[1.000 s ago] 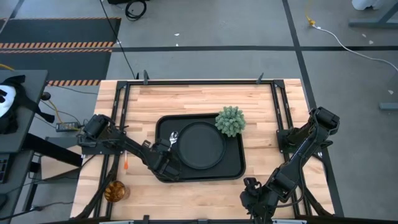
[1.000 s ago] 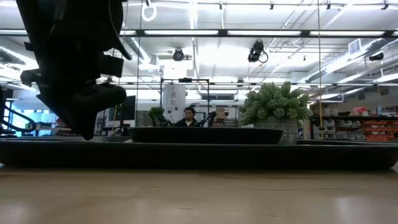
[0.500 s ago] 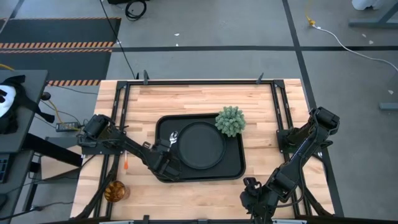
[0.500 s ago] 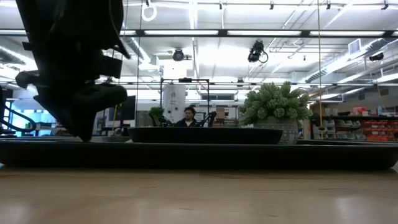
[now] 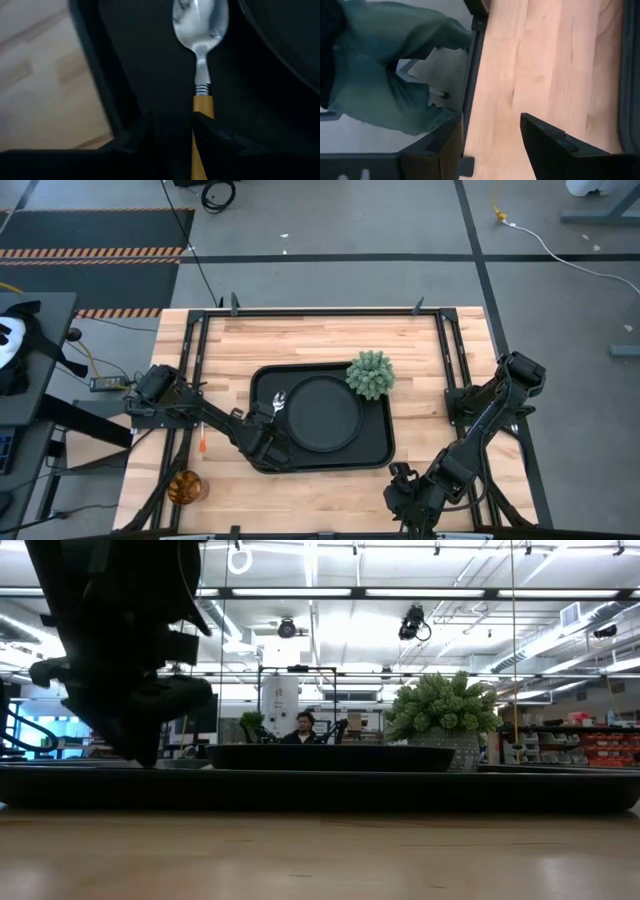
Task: Pick and place plate/cup/fork/spoon on tray
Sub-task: Put the orange spoon on the black tray to the left of the black plate
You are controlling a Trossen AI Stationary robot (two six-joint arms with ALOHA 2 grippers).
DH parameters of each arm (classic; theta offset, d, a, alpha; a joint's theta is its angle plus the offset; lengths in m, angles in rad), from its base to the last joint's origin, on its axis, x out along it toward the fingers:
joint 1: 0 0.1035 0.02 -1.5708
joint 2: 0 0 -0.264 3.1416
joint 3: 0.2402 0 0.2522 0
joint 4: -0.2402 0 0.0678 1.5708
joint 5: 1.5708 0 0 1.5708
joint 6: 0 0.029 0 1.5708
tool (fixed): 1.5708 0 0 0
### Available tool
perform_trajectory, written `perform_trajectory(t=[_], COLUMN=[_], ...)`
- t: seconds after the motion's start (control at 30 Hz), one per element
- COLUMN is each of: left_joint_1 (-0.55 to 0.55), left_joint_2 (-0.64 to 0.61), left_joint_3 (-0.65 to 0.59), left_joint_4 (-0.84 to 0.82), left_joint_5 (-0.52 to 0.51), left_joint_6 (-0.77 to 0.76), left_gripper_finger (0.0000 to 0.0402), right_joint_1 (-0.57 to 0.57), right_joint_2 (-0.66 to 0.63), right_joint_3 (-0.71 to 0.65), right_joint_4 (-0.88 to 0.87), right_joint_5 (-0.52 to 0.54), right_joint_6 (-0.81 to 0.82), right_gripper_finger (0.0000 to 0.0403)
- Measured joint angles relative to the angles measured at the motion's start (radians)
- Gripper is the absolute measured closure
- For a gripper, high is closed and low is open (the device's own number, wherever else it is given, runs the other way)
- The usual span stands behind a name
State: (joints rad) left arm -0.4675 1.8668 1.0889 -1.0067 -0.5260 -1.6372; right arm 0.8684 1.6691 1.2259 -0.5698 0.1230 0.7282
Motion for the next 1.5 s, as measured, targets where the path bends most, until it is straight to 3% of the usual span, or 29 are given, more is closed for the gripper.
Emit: perform_trajectory(t=[0.17,0.8,1.23,1.5], left_joint_1=[-0.001,-0.004,-0.05,-0.065], left_joint_2=[0.048,0.047,0.036,0.036], left_joint_3=[0.001,0.032,0.077,0.084], left_joint_4=[0.046,0.16,0.139,0.18], left_joint_5=[0.012,0.002,0.131,0.122], left_joint_6=[0.032,0.085,0.177,0.241], left_gripper_finger=[0.026,0.026,0.026,0.026], right_joint_1=[0.0,0.001,0.001,-0.004], right_joint_2=[0.0,0.0,0.0,0.0], right_joint_3=[0.0,0.0,0.0,0.0], right_joint_4=[0.001,0.016,0.015,0.014], right_joint_5=[0.022,0.014,0.013,0.012], right_joint_6=[-0.014,-0.008,0.001,-0.023], right_gripper_finger=[0.0199,0.0199,0.0199,0.0199])
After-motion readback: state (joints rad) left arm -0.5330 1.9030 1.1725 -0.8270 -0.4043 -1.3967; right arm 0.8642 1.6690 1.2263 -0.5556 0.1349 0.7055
